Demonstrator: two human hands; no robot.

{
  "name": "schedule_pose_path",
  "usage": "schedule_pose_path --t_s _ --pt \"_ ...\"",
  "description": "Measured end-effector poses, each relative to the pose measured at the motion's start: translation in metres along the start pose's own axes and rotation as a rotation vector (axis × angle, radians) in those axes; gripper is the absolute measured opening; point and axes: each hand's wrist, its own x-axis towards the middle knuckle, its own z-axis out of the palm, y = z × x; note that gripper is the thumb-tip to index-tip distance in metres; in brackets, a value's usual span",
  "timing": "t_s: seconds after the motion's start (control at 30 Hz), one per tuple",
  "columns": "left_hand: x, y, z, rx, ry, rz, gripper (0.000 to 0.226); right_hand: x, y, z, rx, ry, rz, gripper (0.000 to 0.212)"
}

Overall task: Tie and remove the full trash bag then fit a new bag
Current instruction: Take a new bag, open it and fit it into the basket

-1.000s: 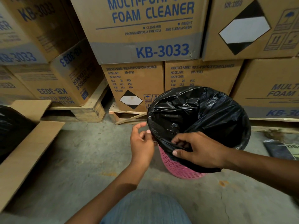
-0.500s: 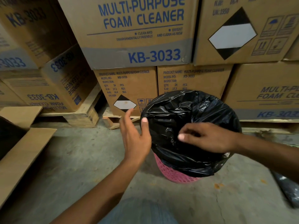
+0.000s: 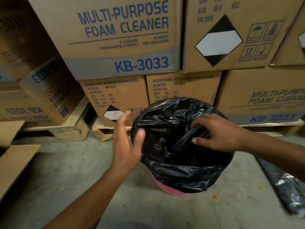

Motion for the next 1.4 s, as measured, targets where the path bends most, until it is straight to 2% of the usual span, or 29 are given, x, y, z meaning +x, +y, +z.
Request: schedule_pose_path --t_s 0.03,0.1,0.17,0.23,0.4,0.6,0.83,1.13,1.2,1.27,1.33,1.4 --pt "0.015 0.011 0.002 -0.057 0.030 -0.118 0.079 0.014 -0.008 0.001 0.055 -0.006 -0.011 0.059" --pt "0.037 0.022 0.011 -0.014 -0.060 -0.222 0.078 0.046 -0.024 0.013 0.110 -0.098 -0.025 0.064" --pt "0.044 0.018 0.024 0.152 -0.233 -0.188 0.076 0.077 -0.033 0.036 0.102 -0.237 -0.007 0.080" --pt "0.042 0.007 0.033 0.325 -0.319 -0.137 0.074 0.101 -0.033 0.063 0.063 -0.397 0.071 0.101" --pt "0.040 -0.003 0.036 0.427 -0.318 -0.066 0.070 0.125 -0.011 0.118 -0.172 -0.664 0.220 0.139" --pt "0.042 -0.005 0.038 0.371 -0.310 -0.096 0.073 0.130 0.003 0.163 -0.235 -0.818 0.253 0.153" --pt "0.042 -0.008 0.040 0.353 -0.309 -0.110 0.072 0.130 -0.006 0.192 -0.392 -0.873 0.125 0.138" --pt "0.042 -0.008 0.039 0.337 -0.288 -0.126 0.069 0.146 -0.008 0.169 -0.269 -0.906 0.063 0.146" --pt "0.042 -0.006 0.039 0.340 -0.293 -0.132 0.066 0.150 -0.009 0.149 -0.211 -0.879 0.024 0.130" --pt "0.042 -0.005 0.039 0.339 -0.293 -0.146 0.064 0.148 -0.010 0.122 -0.195 -0.821 0.002 0.100" --pt "0.042 -0.005 0.038 0.327 -0.277 -0.149 0.061 0.140 -0.007 0.090 -0.192 -0.660 -0.005 0.081" --pt "0.042 -0.005 0.038 0.307 -0.242 -0.142 0.058 0.124 0.000 0.055 -0.114 -0.422 0.005 0.065"
